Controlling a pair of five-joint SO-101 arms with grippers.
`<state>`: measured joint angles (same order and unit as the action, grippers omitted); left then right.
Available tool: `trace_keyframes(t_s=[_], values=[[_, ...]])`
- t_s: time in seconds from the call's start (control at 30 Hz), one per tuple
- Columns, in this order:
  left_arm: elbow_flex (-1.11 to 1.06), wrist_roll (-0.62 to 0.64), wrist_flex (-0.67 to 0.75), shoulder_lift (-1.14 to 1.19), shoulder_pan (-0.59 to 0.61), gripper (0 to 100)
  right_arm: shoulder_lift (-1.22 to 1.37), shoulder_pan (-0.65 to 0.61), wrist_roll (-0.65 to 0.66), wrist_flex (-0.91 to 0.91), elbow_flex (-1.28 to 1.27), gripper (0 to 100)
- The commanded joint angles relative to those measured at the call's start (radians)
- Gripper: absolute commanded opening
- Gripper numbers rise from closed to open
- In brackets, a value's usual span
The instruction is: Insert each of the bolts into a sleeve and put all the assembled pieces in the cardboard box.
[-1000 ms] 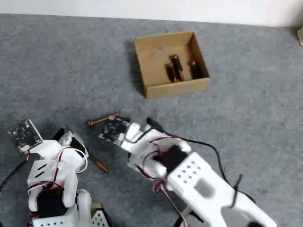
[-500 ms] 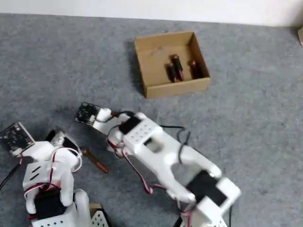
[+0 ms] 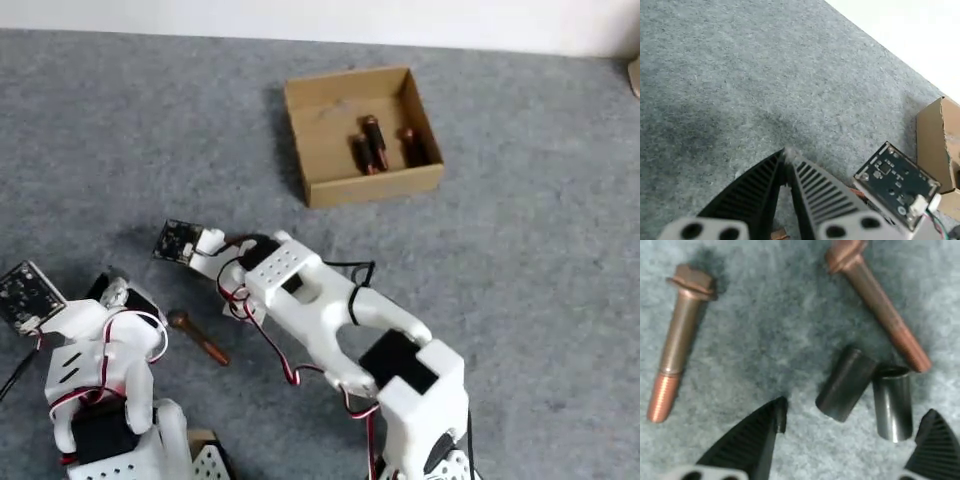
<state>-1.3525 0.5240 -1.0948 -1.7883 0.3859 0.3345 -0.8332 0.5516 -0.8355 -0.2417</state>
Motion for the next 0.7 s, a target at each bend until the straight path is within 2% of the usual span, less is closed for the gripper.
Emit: trace_keyframes(t_s=[0.0, 0.1, 0.17, 0.33, 0.4, 0.67], values=[[0.005, -0.006, 0.02, 0.007, 0.012, 1, 0.044, 0.047, 0.011, 0.024, 0.05, 36.8], [0.005, -0.006, 0.018, 0.007, 0.012, 1, 0.099, 0.047, 0.011, 0.024, 0.082, 36.3], [0.005, -0.006, 0.018, 0.007, 0.012, 1, 0.145, 0.047, 0.012, 0.024, 0.113, 32.3], [0.005, -0.006, 0.018, 0.007, 0.012, 1, 0.191, 0.047, 0.012, -0.048, 0.206, 11.8], [0.005, -0.006, 0.018, 0.007, 0.013, 1, 0.191, 0.047, 0.012, -0.048, 0.226, 7.0], [-0.005, -0.006, 0.025, 0.007, 0.015, 1, 0.189, 0.048, 0.006, -0.053, 0.226, 2.3]])
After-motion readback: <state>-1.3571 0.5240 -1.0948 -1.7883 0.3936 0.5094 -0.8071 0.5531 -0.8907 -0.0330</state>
